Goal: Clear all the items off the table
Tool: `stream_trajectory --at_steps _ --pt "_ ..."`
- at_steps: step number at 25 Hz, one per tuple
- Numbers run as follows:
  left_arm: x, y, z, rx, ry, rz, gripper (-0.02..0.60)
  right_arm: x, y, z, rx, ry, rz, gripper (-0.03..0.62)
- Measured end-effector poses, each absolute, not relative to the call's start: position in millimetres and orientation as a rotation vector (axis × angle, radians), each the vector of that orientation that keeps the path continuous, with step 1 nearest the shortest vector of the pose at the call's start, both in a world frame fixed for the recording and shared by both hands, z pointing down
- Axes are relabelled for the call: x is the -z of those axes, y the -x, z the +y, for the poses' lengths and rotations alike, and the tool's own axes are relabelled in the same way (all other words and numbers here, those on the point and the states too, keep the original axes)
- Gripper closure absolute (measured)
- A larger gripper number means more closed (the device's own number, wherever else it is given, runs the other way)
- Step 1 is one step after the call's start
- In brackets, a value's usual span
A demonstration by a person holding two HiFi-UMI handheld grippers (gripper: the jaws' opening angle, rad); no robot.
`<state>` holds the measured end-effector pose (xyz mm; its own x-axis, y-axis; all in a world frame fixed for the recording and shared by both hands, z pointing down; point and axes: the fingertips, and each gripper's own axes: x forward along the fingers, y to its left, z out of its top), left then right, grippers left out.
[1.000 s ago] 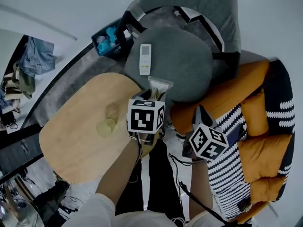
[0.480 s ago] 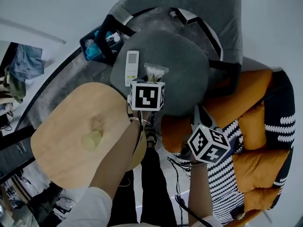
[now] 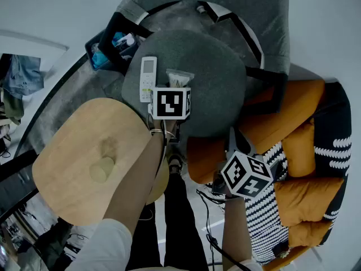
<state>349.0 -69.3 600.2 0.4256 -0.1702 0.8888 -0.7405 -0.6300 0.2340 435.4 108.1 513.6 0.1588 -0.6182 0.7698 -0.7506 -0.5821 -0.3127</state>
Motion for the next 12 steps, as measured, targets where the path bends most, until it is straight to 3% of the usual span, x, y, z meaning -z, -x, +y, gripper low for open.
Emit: stream_trajectory --at_steps 12 --pt "-569 -331 -60 -1.033 -2.048 -0.773 0.341 -501 -425 90 -1.366 -2.282 -1.373 0.569"
